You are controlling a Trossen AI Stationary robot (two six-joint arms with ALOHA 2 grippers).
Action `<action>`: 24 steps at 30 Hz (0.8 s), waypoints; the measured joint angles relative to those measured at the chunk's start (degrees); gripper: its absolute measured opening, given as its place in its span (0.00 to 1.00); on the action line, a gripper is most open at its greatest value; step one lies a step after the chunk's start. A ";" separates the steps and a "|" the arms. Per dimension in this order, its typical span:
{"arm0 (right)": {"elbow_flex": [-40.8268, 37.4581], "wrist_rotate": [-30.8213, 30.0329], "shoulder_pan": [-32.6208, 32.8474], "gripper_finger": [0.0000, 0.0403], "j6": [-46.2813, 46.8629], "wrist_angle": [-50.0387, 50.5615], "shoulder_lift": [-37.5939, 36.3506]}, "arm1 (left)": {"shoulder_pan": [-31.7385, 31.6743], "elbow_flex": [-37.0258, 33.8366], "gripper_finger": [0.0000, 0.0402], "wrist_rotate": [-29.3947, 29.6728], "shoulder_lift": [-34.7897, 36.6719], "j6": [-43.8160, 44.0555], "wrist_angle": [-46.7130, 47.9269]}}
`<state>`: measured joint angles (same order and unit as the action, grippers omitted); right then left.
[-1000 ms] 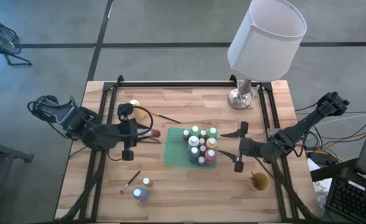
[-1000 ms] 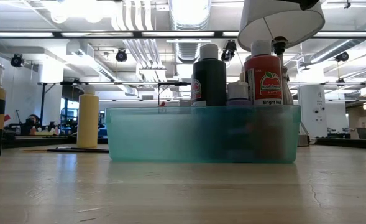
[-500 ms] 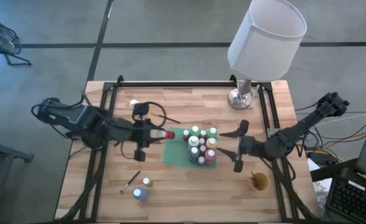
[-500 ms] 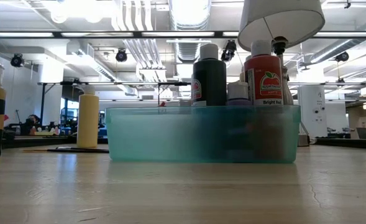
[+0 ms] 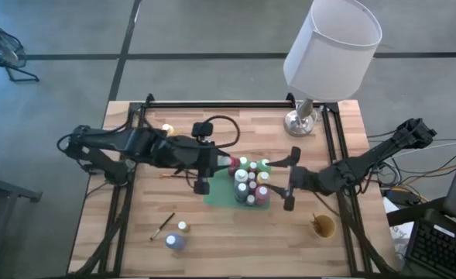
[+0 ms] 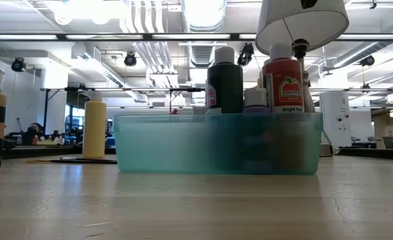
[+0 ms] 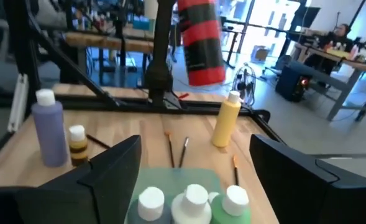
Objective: Pick & Place Paint Supplies
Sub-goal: Put the red paint bottle into the green bin
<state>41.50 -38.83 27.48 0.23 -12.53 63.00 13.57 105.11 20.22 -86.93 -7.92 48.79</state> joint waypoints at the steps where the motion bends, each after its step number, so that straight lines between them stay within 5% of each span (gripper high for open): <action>1: 0.57 -0.01 -0.02 0.74 -0.85 0.10 0.97 | -0.41 0.80 0.30 -0.70 -0.84 -0.02 0.09; 12: 10.61 -4.70 -0.59 0.79 -10.16 0.19 10.95 | -1.62 4.49 0.30 -2.77 -4.75 -0.52 1.34; 24: 19.92 -6.20 -4.80 0.77 -8.83 6.70 20.17 | -1.61 4.49 0.30 -3.88 -4.77 -0.50 1.30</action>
<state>61.42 -45.04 22.68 -8.60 -5.83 83.17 11.96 109.60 16.34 -91.70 -8.43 50.09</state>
